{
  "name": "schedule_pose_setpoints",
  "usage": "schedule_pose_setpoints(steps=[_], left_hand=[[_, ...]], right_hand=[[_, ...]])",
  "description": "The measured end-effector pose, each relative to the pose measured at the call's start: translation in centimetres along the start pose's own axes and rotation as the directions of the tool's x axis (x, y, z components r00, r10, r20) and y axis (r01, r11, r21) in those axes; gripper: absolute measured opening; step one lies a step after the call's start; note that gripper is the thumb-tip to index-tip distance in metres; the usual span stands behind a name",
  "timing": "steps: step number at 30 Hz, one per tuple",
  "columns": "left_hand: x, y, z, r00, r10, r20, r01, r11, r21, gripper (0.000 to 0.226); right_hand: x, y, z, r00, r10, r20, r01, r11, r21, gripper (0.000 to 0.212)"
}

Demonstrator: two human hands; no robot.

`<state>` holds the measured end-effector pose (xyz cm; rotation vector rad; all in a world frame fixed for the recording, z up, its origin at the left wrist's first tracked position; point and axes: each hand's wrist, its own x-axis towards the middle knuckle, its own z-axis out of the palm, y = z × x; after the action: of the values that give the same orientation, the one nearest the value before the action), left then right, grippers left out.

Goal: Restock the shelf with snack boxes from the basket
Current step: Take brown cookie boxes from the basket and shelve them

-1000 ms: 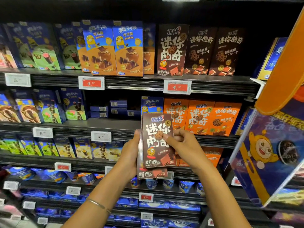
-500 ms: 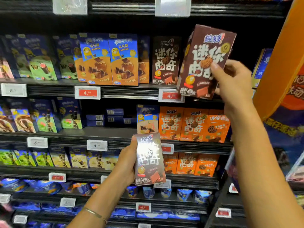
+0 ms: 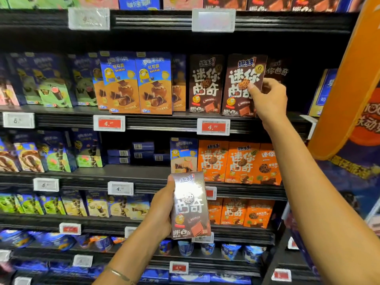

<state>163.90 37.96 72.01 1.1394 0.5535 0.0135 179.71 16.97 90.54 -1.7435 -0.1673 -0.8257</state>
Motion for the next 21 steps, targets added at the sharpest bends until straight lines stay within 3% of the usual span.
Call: schedule_pose_setpoints(steps=[9,17,21], left_hand=[[0.0,-0.2,-0.2,1.000,-0.012,0.014,0.012,1.000,0.001,0.052],[0.2,-0.3,-0.1,0.999,0.001,0.036,-0.001,1.000,0.010,0.053],[0.0,-0.4,0.0,0.997,0.021,0.074,-0.020,1.000,-0.011,0.050]], right_hand=[[1.0,0.7,1.2,0.999,-0.033,-0.014,0.032,0.996,-0.078,0.013],[1.6,0.8,1.1,0.999,0.036,-0.013,-0.036,0.997,-0.075,0.042],[-1.0,0.2,-0.6,0.993,-0.017,-0.116,0.017,1.000,-0.003,0.047]])
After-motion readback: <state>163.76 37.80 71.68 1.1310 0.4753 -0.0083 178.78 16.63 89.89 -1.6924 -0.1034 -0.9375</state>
